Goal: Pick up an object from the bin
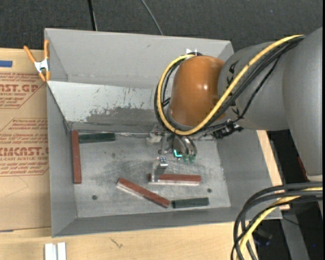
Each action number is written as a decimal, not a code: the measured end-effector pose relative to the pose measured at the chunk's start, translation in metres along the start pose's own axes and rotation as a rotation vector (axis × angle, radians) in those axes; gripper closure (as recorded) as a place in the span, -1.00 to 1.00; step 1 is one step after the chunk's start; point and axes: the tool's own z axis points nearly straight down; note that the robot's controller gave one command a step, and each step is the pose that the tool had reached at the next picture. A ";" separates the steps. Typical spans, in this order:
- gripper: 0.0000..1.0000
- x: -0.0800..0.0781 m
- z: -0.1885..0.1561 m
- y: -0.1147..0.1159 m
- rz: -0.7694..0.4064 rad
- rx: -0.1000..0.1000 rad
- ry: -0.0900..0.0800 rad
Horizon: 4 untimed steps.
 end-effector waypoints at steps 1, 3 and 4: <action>-1.00 -0.002 -0.004 0.000 0.001 0.000 -0.008; -1.00 0.030 0.047 0.026 0.165 -0.001 -0.006; -1.00 0.057 0.044 0.047 0.260 -0.001 -0.003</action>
Offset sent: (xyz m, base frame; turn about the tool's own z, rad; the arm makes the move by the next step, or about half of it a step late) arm -0.0302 0.0274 -0.0727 0.1664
